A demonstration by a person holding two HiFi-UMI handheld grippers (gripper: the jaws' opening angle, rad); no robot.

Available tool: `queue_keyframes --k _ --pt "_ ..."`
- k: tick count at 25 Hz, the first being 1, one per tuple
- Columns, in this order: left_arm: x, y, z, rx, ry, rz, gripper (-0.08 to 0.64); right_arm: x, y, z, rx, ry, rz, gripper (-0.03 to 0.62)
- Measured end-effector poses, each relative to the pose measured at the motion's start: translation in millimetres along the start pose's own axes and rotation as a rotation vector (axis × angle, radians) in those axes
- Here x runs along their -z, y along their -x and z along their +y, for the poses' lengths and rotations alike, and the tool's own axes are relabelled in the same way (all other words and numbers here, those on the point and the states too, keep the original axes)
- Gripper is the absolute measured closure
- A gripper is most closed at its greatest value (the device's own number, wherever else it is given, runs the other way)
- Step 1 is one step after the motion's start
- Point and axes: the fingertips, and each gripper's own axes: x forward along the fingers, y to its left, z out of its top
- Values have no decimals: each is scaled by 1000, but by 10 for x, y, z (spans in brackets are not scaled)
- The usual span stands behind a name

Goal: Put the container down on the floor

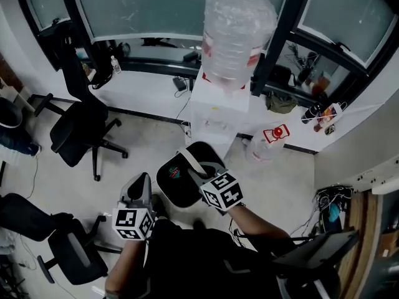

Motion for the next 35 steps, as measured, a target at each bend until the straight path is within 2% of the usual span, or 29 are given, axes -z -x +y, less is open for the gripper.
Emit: queue_keyframes --k 12,22,32,35 --pt "-104 -804 984 99 -3 20 552 -494 -890 -189 47 -21 12 551" --pt "-165 -1329 1726 145 -4 53 552 -832 -1652 -322 60 -23 38 551" --pt "-146 -1795 2307 215 -12 78 552 -1078 -2353 -482 102 -46 44 551" --pt "-71 -1869 2419 249 -7 116 552 -1079 -2550 -502 113 -53 50 551"
